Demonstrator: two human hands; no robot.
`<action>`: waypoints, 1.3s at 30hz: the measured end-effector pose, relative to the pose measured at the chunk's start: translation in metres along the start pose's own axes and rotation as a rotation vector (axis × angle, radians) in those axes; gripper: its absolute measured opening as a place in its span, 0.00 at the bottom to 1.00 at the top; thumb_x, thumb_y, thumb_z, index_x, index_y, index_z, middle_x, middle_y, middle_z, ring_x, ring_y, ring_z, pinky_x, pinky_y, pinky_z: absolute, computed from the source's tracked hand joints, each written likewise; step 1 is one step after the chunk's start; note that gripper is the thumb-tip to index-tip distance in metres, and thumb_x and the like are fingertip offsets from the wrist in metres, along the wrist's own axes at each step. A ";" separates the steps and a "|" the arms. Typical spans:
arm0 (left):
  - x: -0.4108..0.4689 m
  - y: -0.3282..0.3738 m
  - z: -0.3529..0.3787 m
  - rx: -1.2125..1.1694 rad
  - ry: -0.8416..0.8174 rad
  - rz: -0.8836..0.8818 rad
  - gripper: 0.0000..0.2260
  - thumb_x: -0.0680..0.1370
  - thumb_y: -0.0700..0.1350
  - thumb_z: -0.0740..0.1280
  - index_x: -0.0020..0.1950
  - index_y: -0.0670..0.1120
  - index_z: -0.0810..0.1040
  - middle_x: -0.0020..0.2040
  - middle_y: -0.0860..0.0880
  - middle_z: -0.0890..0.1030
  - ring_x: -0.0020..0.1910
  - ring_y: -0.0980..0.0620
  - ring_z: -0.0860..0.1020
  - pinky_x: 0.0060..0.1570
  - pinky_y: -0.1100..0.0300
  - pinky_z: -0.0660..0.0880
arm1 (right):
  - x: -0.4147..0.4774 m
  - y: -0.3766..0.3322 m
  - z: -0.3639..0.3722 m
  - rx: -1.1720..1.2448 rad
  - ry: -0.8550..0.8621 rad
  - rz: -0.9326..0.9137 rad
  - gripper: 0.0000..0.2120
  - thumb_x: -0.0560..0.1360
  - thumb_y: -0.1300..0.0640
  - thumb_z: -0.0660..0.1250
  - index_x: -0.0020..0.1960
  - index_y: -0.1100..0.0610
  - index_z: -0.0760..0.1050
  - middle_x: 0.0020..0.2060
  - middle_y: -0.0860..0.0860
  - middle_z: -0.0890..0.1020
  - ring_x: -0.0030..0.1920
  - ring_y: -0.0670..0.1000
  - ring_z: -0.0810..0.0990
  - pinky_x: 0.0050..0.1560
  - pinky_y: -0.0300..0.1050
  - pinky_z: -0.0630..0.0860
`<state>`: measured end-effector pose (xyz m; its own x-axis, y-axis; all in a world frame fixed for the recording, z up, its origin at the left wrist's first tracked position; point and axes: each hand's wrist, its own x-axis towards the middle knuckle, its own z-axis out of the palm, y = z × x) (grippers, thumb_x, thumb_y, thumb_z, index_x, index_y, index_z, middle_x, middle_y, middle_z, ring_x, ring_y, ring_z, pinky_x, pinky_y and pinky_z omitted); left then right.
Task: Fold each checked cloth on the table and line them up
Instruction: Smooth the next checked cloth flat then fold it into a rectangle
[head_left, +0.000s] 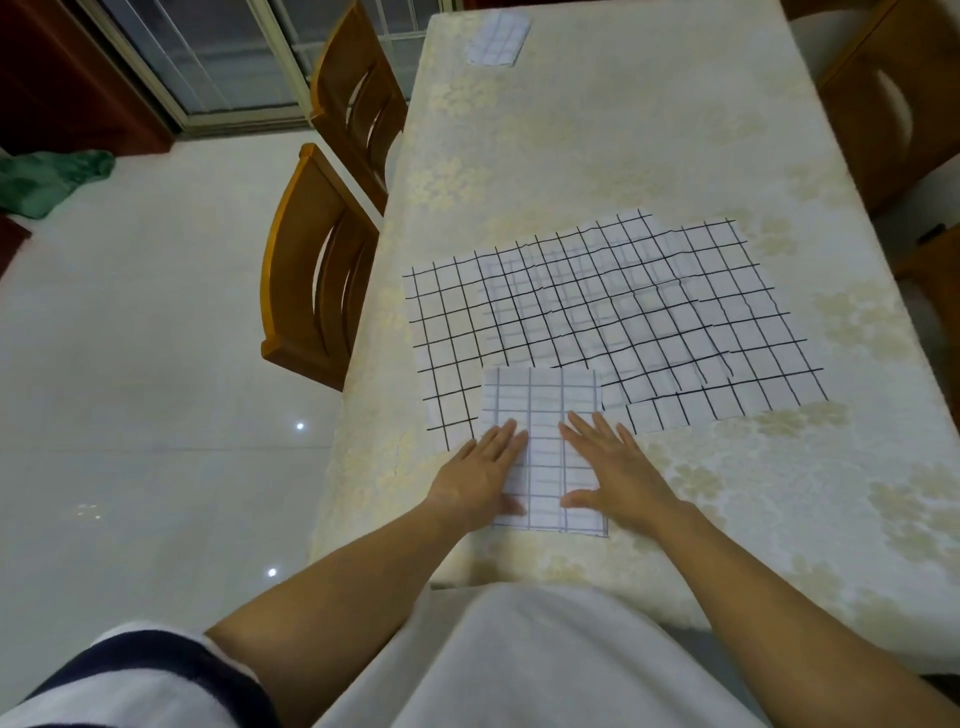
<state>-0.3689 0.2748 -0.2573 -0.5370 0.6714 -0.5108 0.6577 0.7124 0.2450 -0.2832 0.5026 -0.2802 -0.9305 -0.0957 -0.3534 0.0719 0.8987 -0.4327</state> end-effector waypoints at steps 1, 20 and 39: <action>-0.001 0.000 -0.003 0.005 -0.015 -0.032 0.50 0.76 0.63 0.69 0.82 0.51 0.35 0.81 0.50 0.33 0.81 0.50 0.38 0.80 0.51 0.42 | 0.001 0.000 -0.002 0.002 -0.014 0.019 0.52 0.70 0.34 0.70 0.80 0.44 0.40 0.78 0.39 0.37 0.78 0.47 0.33 0.78 0.51 0.37; 0.059 0.073 -0.061 0.381 -0.010 0.299 0.37 0.79 0.42 0.70 0.82 0.54 0.52 0.83 0.45 0.44 0.81 0.42 0.42 0.80 0.44 0.44 | -0.012 -0.027 0.003 0.397 0.243 0.613 0.08 0.72 0.47 0.73 0.44 0.49 0.78 0.44 0.51 0.78 0.45 0.55 0.80 0.39 0.45 0.74; 0.071 0.011 -0.092 -0.201 0.224 0.126 0.10 0.83 0.52 0.64 0.53 0.47 0.81 0.47 0.49 0.84 0.49 0.47 0.80 0.60 0.51 0.73 | -0.030 0.029 -0.044 1.166 0.415 0.608 0.07 0.71 0.59 0.76 0.48 0.61 0.84 0.45 0.52 0.86 0.45 0.47 0.83 0.49 0.42 0.78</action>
<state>-0.4488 0.3493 -0.2150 -0.5760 0.7690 -0.2773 0.6206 0.6321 0.4640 -0.2686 0.5503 -0.2456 -0.6674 0.4977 -0.5539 0.5671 -0.1424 -0.8112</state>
